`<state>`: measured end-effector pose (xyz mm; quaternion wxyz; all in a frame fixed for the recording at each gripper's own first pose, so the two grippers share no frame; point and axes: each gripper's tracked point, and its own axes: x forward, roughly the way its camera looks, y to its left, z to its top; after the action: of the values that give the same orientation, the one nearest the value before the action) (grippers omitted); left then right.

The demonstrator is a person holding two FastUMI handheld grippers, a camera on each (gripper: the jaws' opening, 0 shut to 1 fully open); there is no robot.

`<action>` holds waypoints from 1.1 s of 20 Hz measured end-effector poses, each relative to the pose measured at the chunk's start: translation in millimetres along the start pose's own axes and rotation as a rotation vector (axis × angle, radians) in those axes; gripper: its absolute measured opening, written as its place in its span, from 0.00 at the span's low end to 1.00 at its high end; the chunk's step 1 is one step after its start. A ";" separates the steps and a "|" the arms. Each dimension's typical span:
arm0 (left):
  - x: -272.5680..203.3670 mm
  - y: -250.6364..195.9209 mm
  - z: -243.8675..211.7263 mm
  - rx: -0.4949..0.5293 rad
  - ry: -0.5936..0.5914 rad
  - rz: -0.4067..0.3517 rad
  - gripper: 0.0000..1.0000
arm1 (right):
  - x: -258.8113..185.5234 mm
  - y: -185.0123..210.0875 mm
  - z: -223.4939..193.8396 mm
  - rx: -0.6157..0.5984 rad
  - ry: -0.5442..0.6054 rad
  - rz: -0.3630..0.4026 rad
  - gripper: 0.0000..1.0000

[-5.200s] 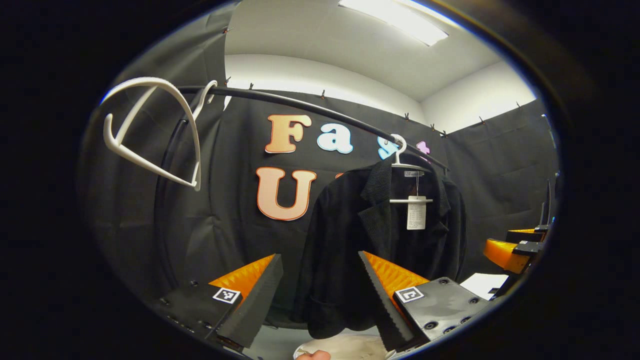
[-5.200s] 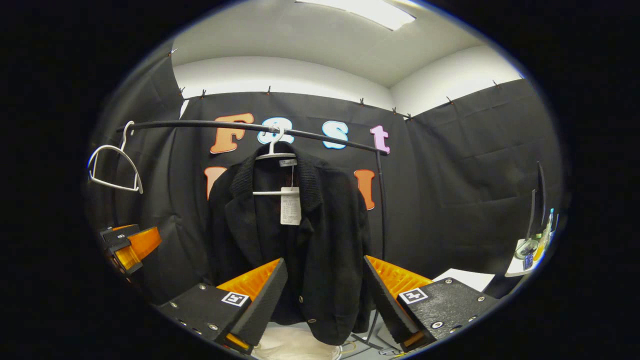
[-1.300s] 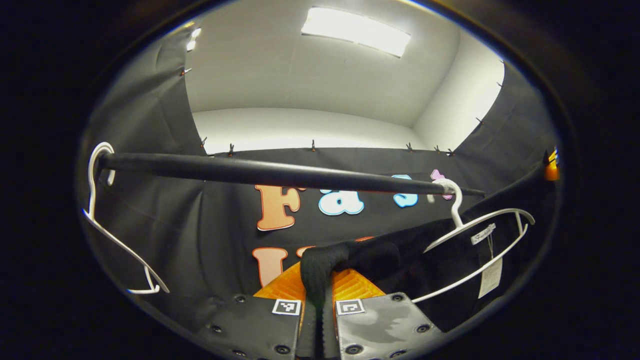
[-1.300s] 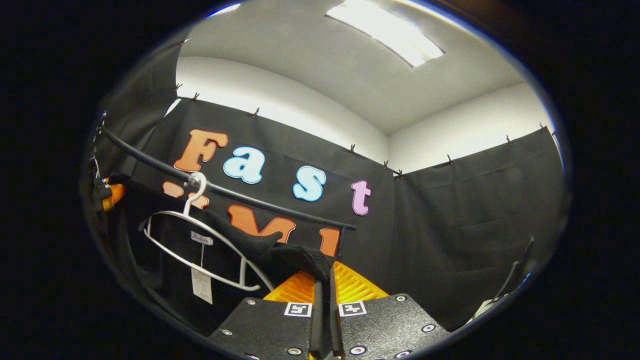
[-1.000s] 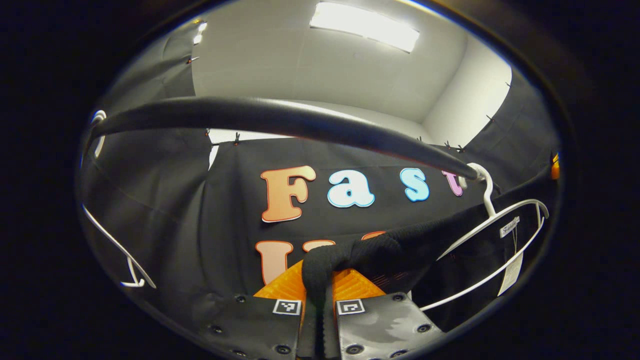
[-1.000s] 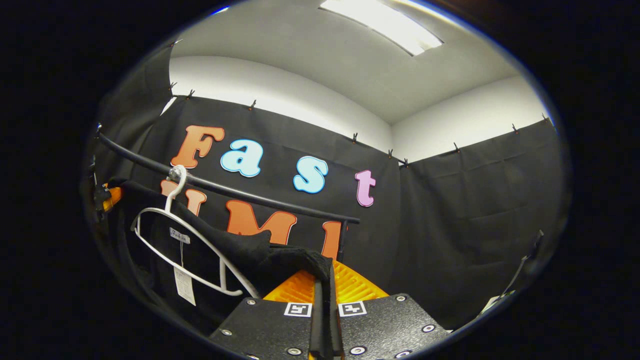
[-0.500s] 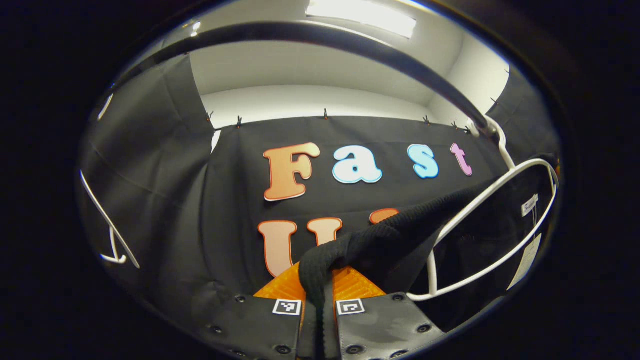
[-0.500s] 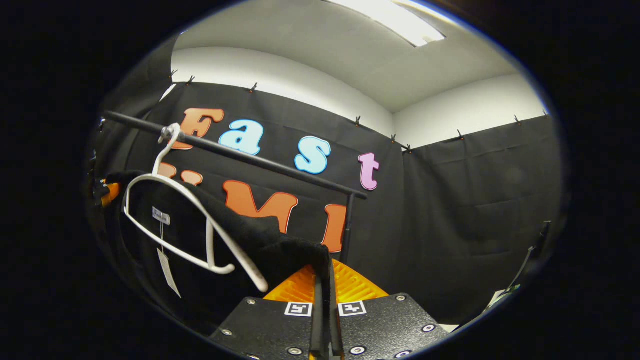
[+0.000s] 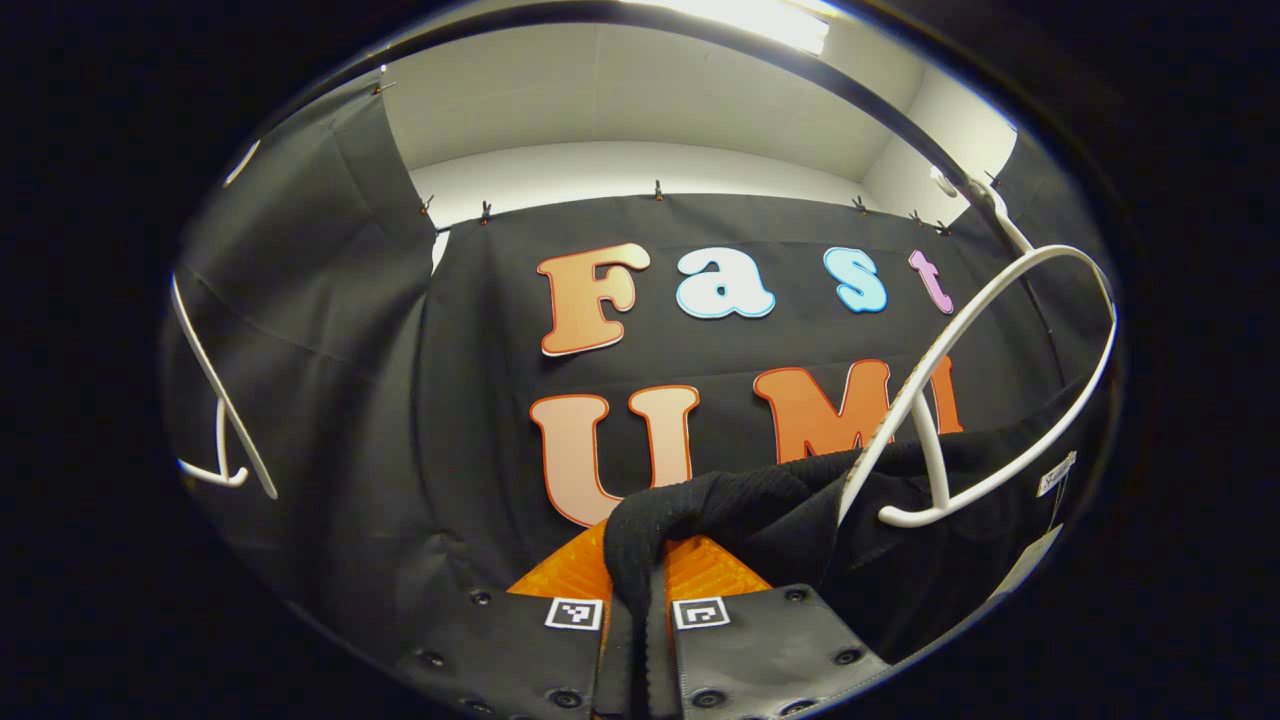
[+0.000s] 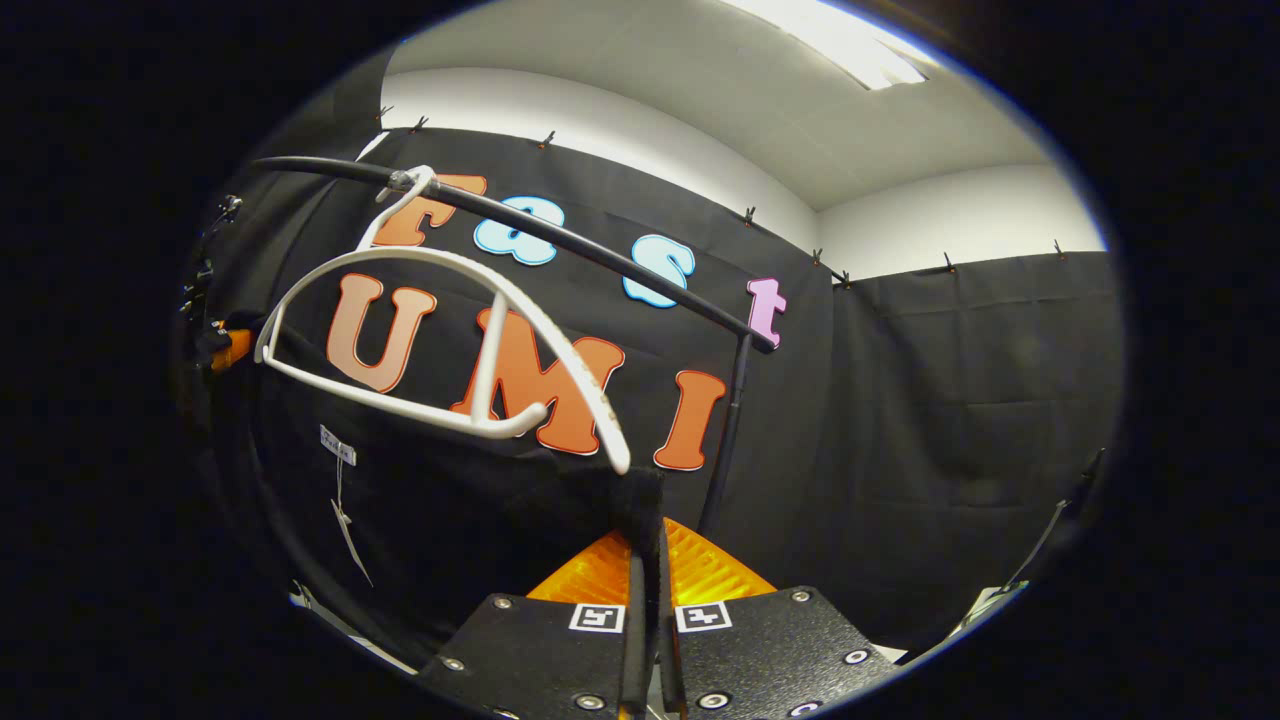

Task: Grasp the clothes on the hanger with both hands and then place them into the laundry hamper below.

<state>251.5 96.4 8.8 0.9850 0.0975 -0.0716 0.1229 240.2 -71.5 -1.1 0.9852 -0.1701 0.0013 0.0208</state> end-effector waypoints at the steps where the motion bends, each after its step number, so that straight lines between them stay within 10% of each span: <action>1: -3.6 1.3 -2.8 0.003 0.008 0.000 0.12 | -4.1 4.7 -4.0 0.000 0.006 0.008 0.04; 22: -135.2 -9.3 -45.1 -0.005 0.186 -0.080 0.12 | -106.9 128.1 -19.7 0.104 0.055 0.228 0.04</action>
<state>129.4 66.2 -58.9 0.9918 0.0861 0.0239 0.0917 128.2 38.1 -61.5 0.9836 -0.1181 0.0485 0.1277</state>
